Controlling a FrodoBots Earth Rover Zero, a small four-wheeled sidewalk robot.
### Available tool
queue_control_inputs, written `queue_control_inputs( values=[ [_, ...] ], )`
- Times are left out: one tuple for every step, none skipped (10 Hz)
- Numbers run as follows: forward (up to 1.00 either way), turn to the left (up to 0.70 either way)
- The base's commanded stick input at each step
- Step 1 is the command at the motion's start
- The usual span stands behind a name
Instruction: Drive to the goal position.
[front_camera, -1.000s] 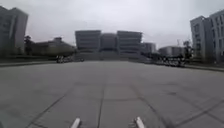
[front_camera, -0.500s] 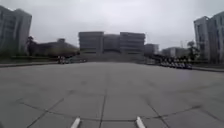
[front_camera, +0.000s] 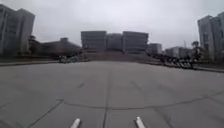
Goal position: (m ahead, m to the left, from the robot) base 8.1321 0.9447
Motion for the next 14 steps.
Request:
queue_control_inputs(
  values=[
    [1.0, -0.39],
    [1.0, -0.4],
    [1.0, -0.4],
    [1.0, -0.4],
    [1.0, -0.37],
    [1.0, -0.26],
    [1.0, 0.0],
    [1.0, 0.0],
    [1.0, 0.0],
    [1.0, 0.0],
    [1.0, 0.0],
    [1.0, 0.0],
    [1.0, 0.0],
    [1.0, 0.0]
  ],
)
